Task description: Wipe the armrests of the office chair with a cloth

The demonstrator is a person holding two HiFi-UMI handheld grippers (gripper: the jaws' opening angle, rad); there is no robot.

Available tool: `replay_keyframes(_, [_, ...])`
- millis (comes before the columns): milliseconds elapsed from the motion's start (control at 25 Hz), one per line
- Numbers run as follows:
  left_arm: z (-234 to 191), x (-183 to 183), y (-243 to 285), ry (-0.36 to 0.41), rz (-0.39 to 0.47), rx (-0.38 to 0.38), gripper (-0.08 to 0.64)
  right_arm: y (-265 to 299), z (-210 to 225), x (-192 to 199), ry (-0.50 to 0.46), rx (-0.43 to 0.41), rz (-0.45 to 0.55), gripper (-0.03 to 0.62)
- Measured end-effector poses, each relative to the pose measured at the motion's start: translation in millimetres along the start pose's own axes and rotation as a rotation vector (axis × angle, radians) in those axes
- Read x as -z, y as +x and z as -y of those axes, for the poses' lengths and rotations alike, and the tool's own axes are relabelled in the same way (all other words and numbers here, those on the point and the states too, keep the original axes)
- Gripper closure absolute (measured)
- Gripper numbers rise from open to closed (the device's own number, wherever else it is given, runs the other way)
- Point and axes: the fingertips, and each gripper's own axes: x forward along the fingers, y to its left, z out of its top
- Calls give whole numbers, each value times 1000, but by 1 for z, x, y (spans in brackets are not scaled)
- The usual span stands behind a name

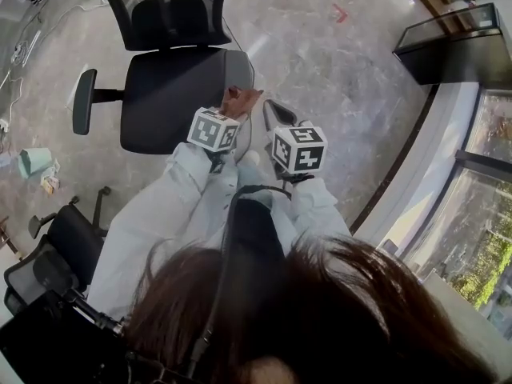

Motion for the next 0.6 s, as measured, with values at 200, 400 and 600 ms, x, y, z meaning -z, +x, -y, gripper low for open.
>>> replay_keyframes(200, [5,-55,-51,-70,299,13,523,-13,-4,-29,-3,-37,94,592])
replay_keyframes(400, [26,-110,-110,-26,505,1,523,-29,-15,-66,-33,-34,180,592])
replay_keyframes(600, [49,-160,-158,73,654,-24,523,-43,-30,-110,-65,-57,291,592])
